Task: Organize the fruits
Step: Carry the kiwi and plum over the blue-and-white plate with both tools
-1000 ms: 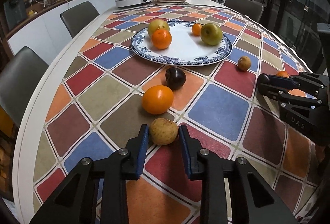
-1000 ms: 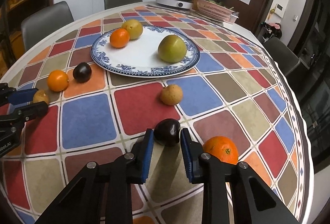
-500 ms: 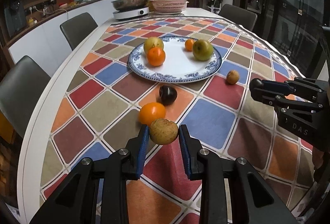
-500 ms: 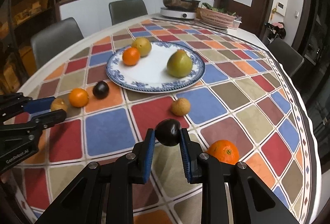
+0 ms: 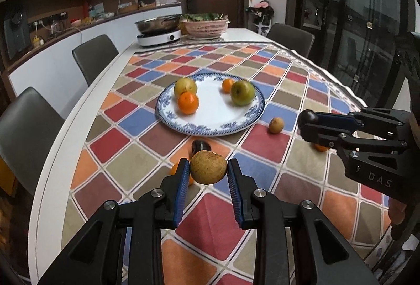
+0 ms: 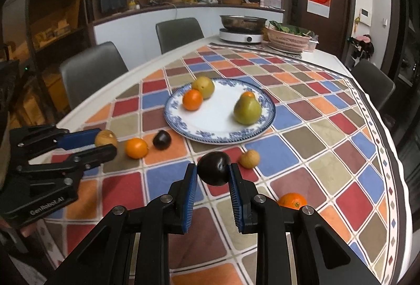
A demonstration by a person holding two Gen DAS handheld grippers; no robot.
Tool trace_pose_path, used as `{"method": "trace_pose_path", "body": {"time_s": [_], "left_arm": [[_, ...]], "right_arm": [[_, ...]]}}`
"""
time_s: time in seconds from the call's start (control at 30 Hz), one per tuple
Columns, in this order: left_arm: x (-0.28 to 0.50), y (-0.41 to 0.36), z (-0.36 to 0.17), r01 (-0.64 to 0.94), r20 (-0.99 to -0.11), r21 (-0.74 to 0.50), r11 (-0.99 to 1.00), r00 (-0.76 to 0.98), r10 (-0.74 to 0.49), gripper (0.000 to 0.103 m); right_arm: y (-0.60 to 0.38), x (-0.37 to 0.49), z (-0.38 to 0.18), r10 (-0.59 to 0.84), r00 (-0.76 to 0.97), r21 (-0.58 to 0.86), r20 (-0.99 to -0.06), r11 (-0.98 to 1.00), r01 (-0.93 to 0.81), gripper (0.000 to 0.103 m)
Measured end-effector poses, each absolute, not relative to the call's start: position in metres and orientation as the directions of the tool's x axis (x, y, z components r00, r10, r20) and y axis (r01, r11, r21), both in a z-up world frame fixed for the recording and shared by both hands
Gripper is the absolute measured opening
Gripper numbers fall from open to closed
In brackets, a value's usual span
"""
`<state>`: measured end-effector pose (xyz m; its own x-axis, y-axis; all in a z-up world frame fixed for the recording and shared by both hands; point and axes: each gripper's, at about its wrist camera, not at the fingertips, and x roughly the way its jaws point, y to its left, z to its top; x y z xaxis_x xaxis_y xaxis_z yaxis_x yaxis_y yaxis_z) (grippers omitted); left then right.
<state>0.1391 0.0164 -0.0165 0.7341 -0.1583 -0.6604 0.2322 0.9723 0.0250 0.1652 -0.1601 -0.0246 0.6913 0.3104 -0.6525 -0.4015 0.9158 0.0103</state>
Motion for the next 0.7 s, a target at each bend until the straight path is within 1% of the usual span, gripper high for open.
{"method": "trace_pose_path", "body": {"time_s": [0.33,0.7], "left_arm": [[0.156,0.011,0.007,0.277,-0.633,-0.003,0.961,0.743,-0.216,0.03],[0.193,0.006,0.029,0.314,-0.602,0.003,0.949,0.758,-0.249,0.03]], "right_arm": [[-0.162,0.176,-0.002,0.383,0.68,0.091,-0.625,0.901,-0.424,0.026],[-0.162,0.212,0.019,0.402,0.681,0.1,-0.613,0.894,-0.438,0.026]]}}
